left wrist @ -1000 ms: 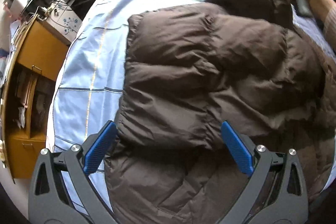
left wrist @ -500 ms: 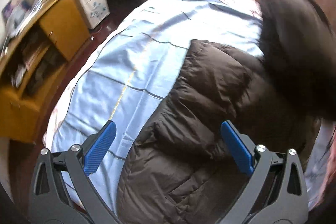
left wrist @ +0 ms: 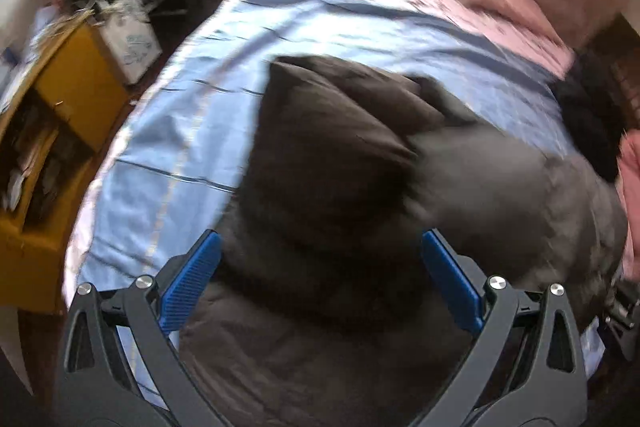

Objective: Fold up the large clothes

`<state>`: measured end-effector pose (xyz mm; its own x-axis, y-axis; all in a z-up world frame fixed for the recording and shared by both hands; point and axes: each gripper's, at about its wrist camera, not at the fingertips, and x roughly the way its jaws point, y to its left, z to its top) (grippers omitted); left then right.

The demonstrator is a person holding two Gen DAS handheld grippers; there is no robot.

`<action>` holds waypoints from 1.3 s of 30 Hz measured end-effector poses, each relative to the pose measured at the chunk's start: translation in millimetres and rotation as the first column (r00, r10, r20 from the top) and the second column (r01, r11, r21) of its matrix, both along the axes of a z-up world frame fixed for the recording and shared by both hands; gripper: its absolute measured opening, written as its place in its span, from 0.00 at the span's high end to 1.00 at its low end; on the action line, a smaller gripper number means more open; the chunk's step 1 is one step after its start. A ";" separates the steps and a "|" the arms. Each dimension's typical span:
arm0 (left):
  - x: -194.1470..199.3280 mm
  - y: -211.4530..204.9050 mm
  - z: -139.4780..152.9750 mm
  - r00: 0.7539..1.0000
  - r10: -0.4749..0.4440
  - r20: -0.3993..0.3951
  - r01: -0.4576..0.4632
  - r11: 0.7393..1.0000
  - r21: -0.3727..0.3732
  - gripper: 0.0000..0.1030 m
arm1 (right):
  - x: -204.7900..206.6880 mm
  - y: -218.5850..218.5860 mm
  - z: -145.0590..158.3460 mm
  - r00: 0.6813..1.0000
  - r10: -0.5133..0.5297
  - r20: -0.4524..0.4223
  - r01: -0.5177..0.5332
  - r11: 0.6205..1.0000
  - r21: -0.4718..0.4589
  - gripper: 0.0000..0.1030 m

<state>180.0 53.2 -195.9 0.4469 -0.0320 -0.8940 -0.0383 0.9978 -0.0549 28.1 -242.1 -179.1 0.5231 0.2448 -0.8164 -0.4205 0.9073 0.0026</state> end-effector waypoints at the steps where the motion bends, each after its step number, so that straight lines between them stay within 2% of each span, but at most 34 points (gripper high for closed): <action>1: 1.0 -10.3 -3.0 0.999 -0.032 -0.007 0.032 0.999 -0.007 0.02 | -4.4 5.8 2.7 0.999 0.032 0.041 -0.030 0.998 -0.050 0.89; 3: 0.7 -28.4 -7.3 0.997 -0.076 -0.007 0.076 0.997 0.023 0.02 | -15.7 22.5 3.6 0.987 0.119 0.105 -0.098 0.977 -0.188 0.84; 5: 3.3 -46.4 -13.6 0.994 -0.106 -0.005 0.106 0.988 0.109 0.02 | -25.3 33.2 -4.4 0.971 0.201 0.130 -0.152 0.938 -0.310 0.73; 7: 8.4 -54.9 -19.8 0.994 -0.111 -0.011 0.112 0.983 0.149 0.02 | -36.5 30.6 -4.6 0.956 0.252 0.152 -0.186 0.918 -0.350 0.66; 8: 12.5 -56.9 -23.5 0.995 -0.102 -0.019 0.103 0.983 0.154 0.02 | -40.2 32.0 -5.7 0.943 0.278 0.183 -0.194 0.906 -0.375 0.52; 9: 16.0 -57.2 -26.4 0.996 -0.091 -0.026 0.093 0.984 0.154 0.02 | -49.2 31.6 -7.7 0.920 0.308 0.242 -0.179 0.880 -0.440 0.41; 10: 19.4 -57.4 -29.2 0.996 -0.080 -0.032 0.085 0.985 0.152 0.02 | -54.2 32.1 -8.2 0.897 0.338 0.284 -0.172 0.860 -0.481 0.24; 11: 25.0 -57.5 -33.8 0.997 -0.070 -0.043 0.076 0.986 0.148 0.02 | -56.8 30.4 -6.3 0.881 0.359 0.308 -0.176 0.853 -0.490 0.18; 13: 30.1 -57.9 -39.1 0.996 -0.063 -0.057 0.070 0.988 0.138 0.02 | -54.7 22.7 -1.1 0.884 0.352 0.309 -0.184 0.869 -0.460 0.17; 14: 33.8 -58.0 -42.4 0.996 -0.058 -0.064 0.066 0.989 0.130 0.02 | -56.9 17.8 0.8 0.874 0.367 0.318 -0.198 0.868 -0.456 0.17; 15: 36.0 -58.1 -45.1 0.996 -0.057 -0.066 0.065 0.990 0.127 0.02 | -61.4 17.5 0.2 0.855 0.397 0.332 -0.210 0.852 -0.479 0.17; 16: 37.5 -57.8 -47.4 0.996 -0.060 -0.067 0.068 0.990 0.126 0.02 | -64.9 16.5 -3.8 0.822 0.449 0.351 -0.221 0.819 -0.529 0.17; 17: 39.0 -59.3 -49.1 0.996 -0.063 -0.071 0.071 0.990 0.124 0.02 | -65.3 16.0 -7.1 0.806 0.475 0.353 -0.231 0.802 -0.551 0.16; 18: 39.7 -60.6 -49.9 0.996 -0.060 -0.073 0.069 0.989 0.128 0.02 | -62.5 12.7 -13.2 0.804 0.476 0.355 -0.223 0.796 -0.563 0.16; 20: 39.4 -63.2 -49.5 0.996 -0.054 -0.076 0.065 0.988 0.140 0.02 | -55.6 11.2 -29.0 0.813 0.437 0.384 -0.147 0.792 -0.592 0.01; 21: 38.9 -65.1 -48.1 0.996 -0.055 -0.075 0.066 0.988 0.143 0.02 | -52.7 13.9 -40.7 0.796 0.443 0.413 -0.101 0.769 -0.631 0.01; 22: 37.8 -66.8 -45.9 0.996 -0.058 -0.071 0.068 0.987 0.143 0.02 | -53.9 19.0 -49.8 0.764 0.468 0.443 -0.069 0.743 -0.666 0.01; 23: 35.1 -68.4 -41.0 0.996 -0.064 -0.060 0.071 0.989 0.126 0.02 | -57.3 25.5 -61.4 0.727 0.507 0.464 -0.038 0.704 -0.709 0.01; 24: 32.7 -68.9 -36.1 0.997 -0.064 -0.047 0.068 0.993 0.099 0.02 | -61.4 35.8 -76.1 0.682 0.572 0.456 -0.030 0.645 -0.764 0.01; 25: 29.5 -68.2 -29.5 0.998 -0.059 -0.027 0.061 0.997 0.054 0.02 | -66.1 44.2 -86.1 0.649 0.619 0.442 -0.035 0.605 -0.795 0.01; 27: 16.5 -65.4 -10.3 0.998 -0.052 0.043 0.057 0.991 -0.117 0.02 | -76.6 56.8 -93.4 0.600 0.675 0.429 -0.062 0.575 -0.816 0.01; 28: 10.3 -66.7 -2.5 0.995 -0.063 0.074 0.077 0.976 -0.203 0.02 | -80.9 61.2 -91.3 0.578 0.693 0.431 -0.071 0.569 -0.819 0.01; 29: 1.0 -75.1 5.9 0.988 -0.104 0.110 0.132 0.945 -0.298 0.02 | -84.5 63.8 -85.3 0.566 0.703 0.432 -0.090 0.573 -0.815 0.01; 30: -4.7 -84.5 9.2 0.982 -0.141 0.124 0.174 0.932 -0.319 0.02 | -88.4 64.7 -74.8 0.554 0.704 0.445 -0.106 0.590 -0.801 0.01; 31: -9.8 -94.7 10.6 0.975 -0.177 0.131 0.210 0.924 -0.319 0.02 | -92.5 63.5 -63.4 0.534 0.699 0.476 -0.106 0.614 -0.782 0.01; 32: -18.8 -114.2 10.3 0.959 -0.245 0.146 0.279 0.908 -0.314 0.02 | -96.4 61.0 -51.0 0.518 0.689 0.507 -0.109 0.641 -0.760 0.01; 33: -24.9 -127.7 8.5 0.945 -0.291 0.153 0.325 0.892 -0.313 0.02 | -99.0 58.1 -40.8 0.514 0.673 0.532 -0.110 0.667 -0.737 0.01; 34: -30.9 -141.5 5.5 0.929 -0.337 0.152 0.369 0.876 -0.311 0.02 | -100.9 52.6 -23.9 0.516 0.634 0.576 -0.117 0.718 -0.686 0.01; 35: -36.8 -154.5 2.8 0.913 -0.378 0.151 0.407 0.862 -0.303 0.02 | -102.3 49.4 -13.8 0.522 0.606 0.600 -0.125 0.751 -0.649 0.01; 36: -42.9 -165.3 2.2 0.902 -0.402 0.157 0.431 0.859 -0.275 0.02 | -100.4 40.3 1.9 0.543 0.552 0.633 -0.138 0.802 -0.581 0.01; 37: -50.6 -177.4 3.8 0.888 -0.427 0.173 0.457 0.863 -0.217 0.02 | -96.1 32.8 12.6 0.572 0.509 0.644 -0.153 0.837 -0.526 0.01; 39: -58.2 -187.2 8.6 0.868 -0.456 0.197 0.488 0.856 -0.169 0.02 | -87.8 22.6 19.1 0.617 0.459 0.639 -0.168 0.870 -0.463 0.01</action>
<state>121.8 -134.0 -187.2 0.4538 -0.4481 -0.7702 0.4592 0.8584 -0.2288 -59.7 -219.5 -160.0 0.9092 0.3075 -0.2807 -0.4140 0.5972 -0.6870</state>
